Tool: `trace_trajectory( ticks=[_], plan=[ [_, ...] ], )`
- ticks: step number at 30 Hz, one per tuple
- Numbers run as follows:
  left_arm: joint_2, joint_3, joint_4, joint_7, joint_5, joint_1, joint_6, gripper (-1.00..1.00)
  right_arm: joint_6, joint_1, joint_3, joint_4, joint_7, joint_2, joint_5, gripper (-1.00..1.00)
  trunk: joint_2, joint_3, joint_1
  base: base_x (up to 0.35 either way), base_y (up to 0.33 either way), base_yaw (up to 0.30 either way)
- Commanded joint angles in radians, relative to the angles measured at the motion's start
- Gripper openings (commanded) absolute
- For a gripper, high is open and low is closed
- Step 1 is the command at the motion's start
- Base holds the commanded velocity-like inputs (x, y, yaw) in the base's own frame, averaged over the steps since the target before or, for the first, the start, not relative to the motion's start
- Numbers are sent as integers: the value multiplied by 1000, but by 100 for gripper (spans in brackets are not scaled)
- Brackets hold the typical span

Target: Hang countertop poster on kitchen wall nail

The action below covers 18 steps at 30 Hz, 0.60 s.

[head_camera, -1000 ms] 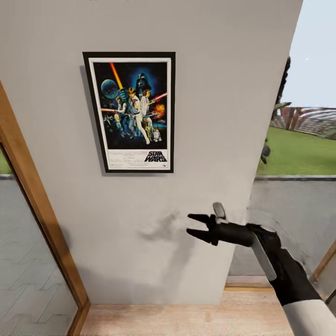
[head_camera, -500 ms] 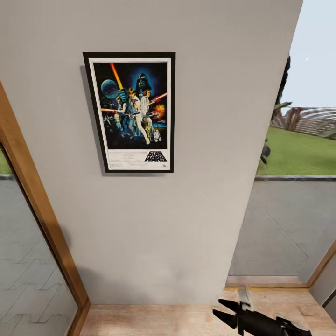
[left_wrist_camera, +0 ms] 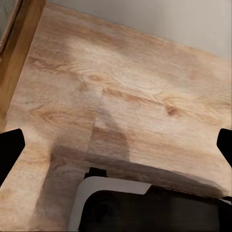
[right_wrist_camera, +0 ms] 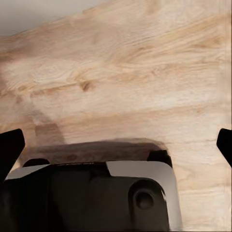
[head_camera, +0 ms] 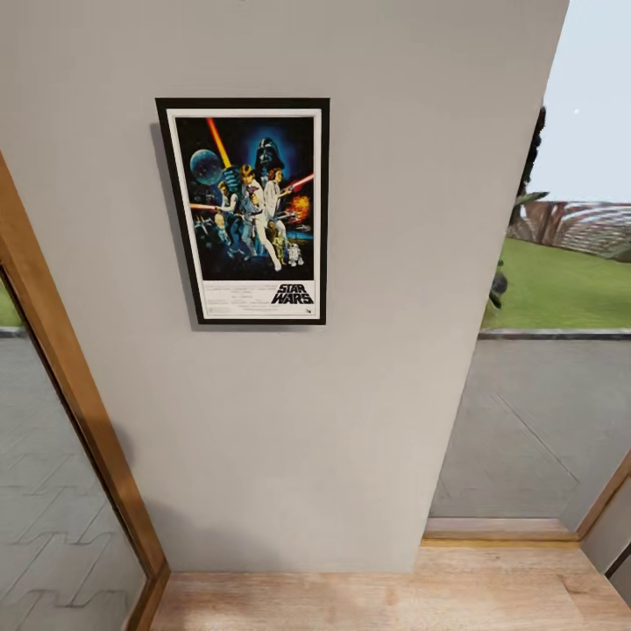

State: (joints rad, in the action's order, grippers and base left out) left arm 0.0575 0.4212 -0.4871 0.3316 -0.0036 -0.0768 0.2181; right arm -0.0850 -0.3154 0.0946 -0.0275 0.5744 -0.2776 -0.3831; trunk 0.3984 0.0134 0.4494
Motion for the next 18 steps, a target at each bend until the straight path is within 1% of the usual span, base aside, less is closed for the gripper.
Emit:
trace_trajectory(
  ticks=[1, 2, 3, 4, 5, 6, 7, 8, 9, 10, 11, 12, 18],
  plan=[
    [0, 6, 8, 6, -1, 0, 0, 100, -6, -1, 8, -7, -45, 8, -8, 100, 2, 1, 1, 0, 0, 0],
    [0, 6, 17, 5, -1, 0, 1, 100, -5, -1, 9, -10, -90, 16, -8, 100, 2, 1, 1, 0, 0, 0],
    [1, 7, 37, 3, -2, 0, 1, 100, -5, 0, 9, -15, -175, 32, -8, 100, 2, 1, 1, 0, 0, 0],
    [1, 6, 48, 1, -2, 0, 1, 100, -4, 1, 9, -17, -213, 40, -8, 100, 2, 1, 1, 0, 0, 0],
    [2, 6, 70, -10, -3, 0, 1, 100, -3, 3, 9, -20, -284, 55, -9, 100, 2, 1, 1, 0, 0, 0],
    [2, 5, 80, -18, -3, 0, 1, 100, -3, 4, 9, -21, -314, 62, -9, 100, 2, 1, 1, 0, 0, 0],
    [2, 3, 98, -41, -4, 0, 1, 100, -3, 6, 9, -22, -366, 73, -10, 100, 2, 1, 1, 0, 0, 0],
    [2, 3, 106, -60, -4, 0, 1, 100, -4, 6, 9, -22, -387, 77, -10, 100, 2, 1, 1, 0, 0, 0],
    [1, 2, 117, -92, -4, 0, 0, 100, -5, 7, 9, -23, -417, 82, -11, 100, 2, 1, 1, 0, 0, 0],
    [1, 2, 122, -108, -4, 0, 0, 100, -5, 7, 9, -23, -428, 85, -11, 100, 2, 1, 1, 0, 0, 0],
    [1, 2, 132, -138, -5, 0, 0, 100, -6, 8, 8, -23, -449, 89, -12, 100, 2, 1, 1, 0, 0, 0],
    [2, 1, 138, -150, -5, 0, 0, 100, -6, 8, 8, -24, -457, 91, -13, 100, 2, 1, 1, 0, 0, 0],
    [2, 0, 147, -166, -4, 0, 0, 100, -7, 9, 8, -23, -469, 94, -13, 100, 2, 1, 1, 0, 0, 0]
  ],
)
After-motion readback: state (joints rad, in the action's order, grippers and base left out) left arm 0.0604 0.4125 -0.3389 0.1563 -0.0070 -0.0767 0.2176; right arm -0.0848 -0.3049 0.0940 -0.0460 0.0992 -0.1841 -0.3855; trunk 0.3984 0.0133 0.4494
